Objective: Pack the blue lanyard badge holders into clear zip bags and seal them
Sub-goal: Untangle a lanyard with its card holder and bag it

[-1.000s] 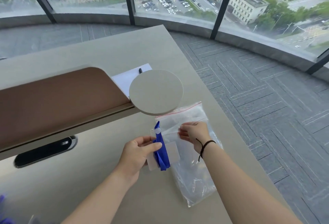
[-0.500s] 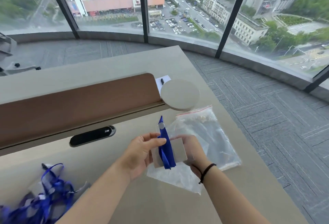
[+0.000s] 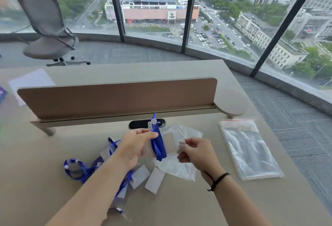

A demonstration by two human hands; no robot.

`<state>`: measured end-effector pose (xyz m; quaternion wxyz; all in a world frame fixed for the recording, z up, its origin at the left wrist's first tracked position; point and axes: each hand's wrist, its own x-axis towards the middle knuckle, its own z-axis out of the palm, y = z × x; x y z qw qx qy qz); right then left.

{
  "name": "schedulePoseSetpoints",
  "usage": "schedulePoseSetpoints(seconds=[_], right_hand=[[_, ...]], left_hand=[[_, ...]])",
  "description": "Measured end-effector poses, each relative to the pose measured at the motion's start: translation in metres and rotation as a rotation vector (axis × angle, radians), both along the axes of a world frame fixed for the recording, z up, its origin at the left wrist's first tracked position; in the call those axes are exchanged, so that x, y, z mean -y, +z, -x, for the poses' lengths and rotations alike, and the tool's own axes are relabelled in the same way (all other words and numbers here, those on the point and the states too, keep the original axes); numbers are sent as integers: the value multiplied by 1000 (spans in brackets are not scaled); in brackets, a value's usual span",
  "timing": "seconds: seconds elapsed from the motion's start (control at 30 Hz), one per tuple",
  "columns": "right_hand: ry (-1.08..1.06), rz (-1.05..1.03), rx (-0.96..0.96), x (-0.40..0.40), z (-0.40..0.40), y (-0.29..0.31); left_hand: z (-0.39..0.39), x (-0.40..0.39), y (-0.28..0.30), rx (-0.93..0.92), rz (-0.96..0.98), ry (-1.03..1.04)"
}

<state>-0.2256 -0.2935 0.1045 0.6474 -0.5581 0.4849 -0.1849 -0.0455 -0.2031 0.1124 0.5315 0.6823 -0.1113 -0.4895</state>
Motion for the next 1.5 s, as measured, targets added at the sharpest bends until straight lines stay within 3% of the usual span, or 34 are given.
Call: schedulePoseSetpoints(seconds=[0.17,0.5,0.93,1.07,1.27,1.5], right_hand=[[14,27,-28,-17,-21,-1],[28,5,-86,-35,-41,-2],[-27,208,-168,-38,-51,4],[99,236,-184,-47,-54,3],[170,164,-128,-55,-58,4],[5,16,23,-42,-51,6]], left_hand=[[-16,-20,3,156,-59,41],[-18,-32,5,249,58,238],[-12,-28,9,786,-81,-369],[-7,-19,11,816,-113,-407],[-1,-4,0,850,-90,-242],[-3,-12,-9,788,-213,-485]])
